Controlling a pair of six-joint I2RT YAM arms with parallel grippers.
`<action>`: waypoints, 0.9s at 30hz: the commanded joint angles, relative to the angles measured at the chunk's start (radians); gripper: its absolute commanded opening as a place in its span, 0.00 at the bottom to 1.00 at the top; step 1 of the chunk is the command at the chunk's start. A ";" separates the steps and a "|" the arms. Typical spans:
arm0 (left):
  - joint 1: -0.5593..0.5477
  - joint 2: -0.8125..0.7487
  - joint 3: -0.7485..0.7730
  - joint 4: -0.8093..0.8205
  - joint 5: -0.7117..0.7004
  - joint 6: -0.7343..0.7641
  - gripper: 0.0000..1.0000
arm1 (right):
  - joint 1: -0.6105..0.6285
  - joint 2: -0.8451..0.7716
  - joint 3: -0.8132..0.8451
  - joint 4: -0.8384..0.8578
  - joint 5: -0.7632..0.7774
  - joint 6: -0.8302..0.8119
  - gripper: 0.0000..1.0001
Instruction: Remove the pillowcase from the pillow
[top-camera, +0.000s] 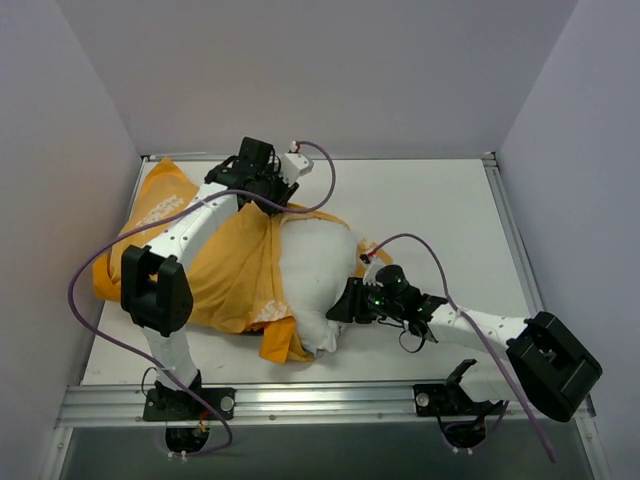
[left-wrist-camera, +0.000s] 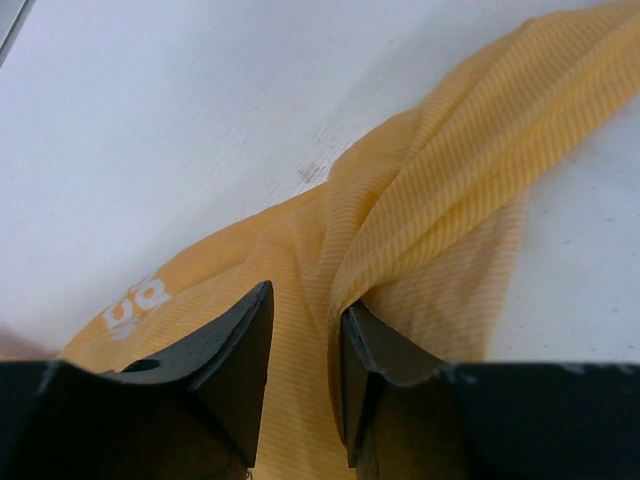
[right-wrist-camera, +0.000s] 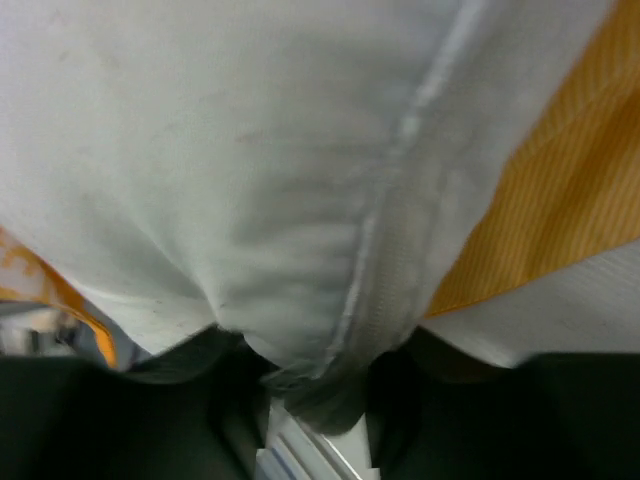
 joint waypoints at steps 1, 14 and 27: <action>-0.062 -0.054 0.006 -0.021 -0.002 0.042 0.40 | 0.002 -0.019 0.038 -0.106 -0.066 -0.079 0.41; -0.148 -0.066 -0.197 0.085 -0.166 0.021 0.14 | -0.377 0.043 0.208 0.057 -0.230 -0.107 1.00; -0.149 -0.057 -0.182 0.088 -0.163 -0.013 0.13 | -0.298 0.377 0.320 0.407 -0.197 0.066 1.00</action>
